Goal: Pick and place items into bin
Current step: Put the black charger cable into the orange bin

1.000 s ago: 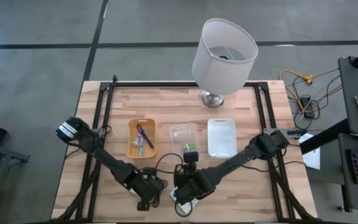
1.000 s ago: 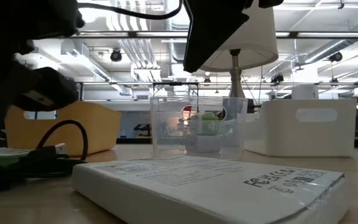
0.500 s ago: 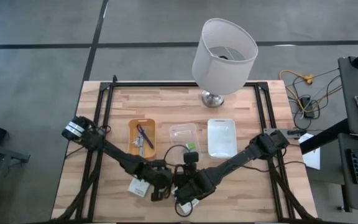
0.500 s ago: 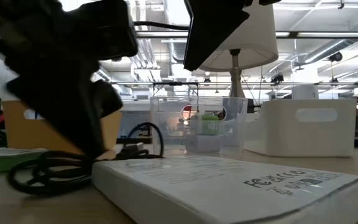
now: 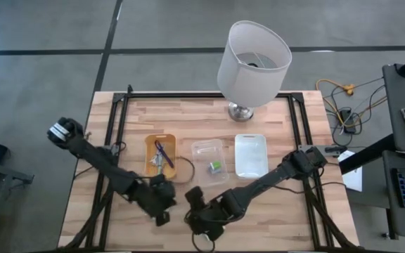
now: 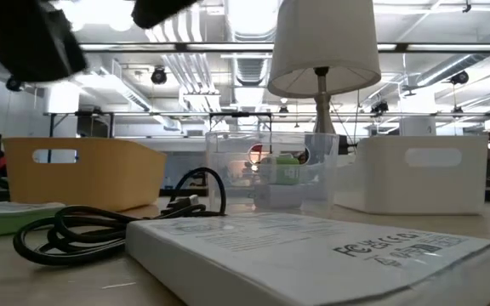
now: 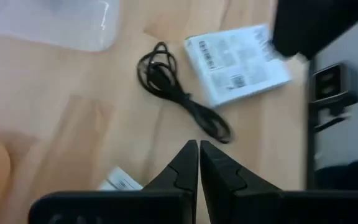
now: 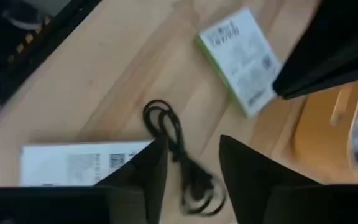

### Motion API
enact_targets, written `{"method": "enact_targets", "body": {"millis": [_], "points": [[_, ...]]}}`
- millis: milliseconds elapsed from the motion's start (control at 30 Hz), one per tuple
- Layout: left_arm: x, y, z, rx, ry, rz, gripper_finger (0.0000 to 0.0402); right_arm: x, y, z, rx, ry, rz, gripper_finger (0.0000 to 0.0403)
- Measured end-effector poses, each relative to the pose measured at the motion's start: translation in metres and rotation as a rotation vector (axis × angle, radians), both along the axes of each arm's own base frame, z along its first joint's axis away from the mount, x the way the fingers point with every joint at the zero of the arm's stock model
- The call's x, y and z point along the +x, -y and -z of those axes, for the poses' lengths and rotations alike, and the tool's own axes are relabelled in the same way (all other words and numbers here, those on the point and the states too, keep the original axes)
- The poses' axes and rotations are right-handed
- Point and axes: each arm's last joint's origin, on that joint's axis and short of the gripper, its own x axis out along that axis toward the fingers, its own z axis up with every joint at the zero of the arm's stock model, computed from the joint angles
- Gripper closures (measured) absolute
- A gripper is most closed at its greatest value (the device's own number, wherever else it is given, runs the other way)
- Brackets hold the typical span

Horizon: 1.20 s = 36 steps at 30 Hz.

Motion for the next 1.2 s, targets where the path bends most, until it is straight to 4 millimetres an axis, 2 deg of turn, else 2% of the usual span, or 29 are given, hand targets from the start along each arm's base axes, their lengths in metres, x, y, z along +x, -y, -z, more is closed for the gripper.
{"method": "enact_targets", "body": {"millis": [100,233,400,800,1000,1200], "points": [[-0.018,0.014,-0.010,-0.052,0.053,-0.061,0.0393,0.006,0.002,0.006,-0.067,0.019,-0.108,0.0242],[-0.036,0.028,-0.013,-0.084,0.103,-0.143,0.0359,0.015,0.012,0.025,-0.100,-0.036,-0.192,0.0215],[-0.042,0.037,-0.014,-0.150,0.117,-0.174,0.0321,0.024,0.023,0.049,-0.129,-0.095,-0.230,0.0205],[-0.041,0.037,-0.030,-0.157,0.184,-0.185,0.0315,0.036,0.035,0.076,-0.131,-0.125,-0.346,0.0229],[-0.043,0.033,-0.036,-0.155,0.217,-0.204,0.0315,0.043,0.044,0.087,-0.117,-0.131,-0.321,0.0249],[-0.044,0.030,-0.038,-0.139,0.233,-0.199,0.0315,0.040,0.046,0.091,-0.086,-0.186,-0.305,0.0269]]}}
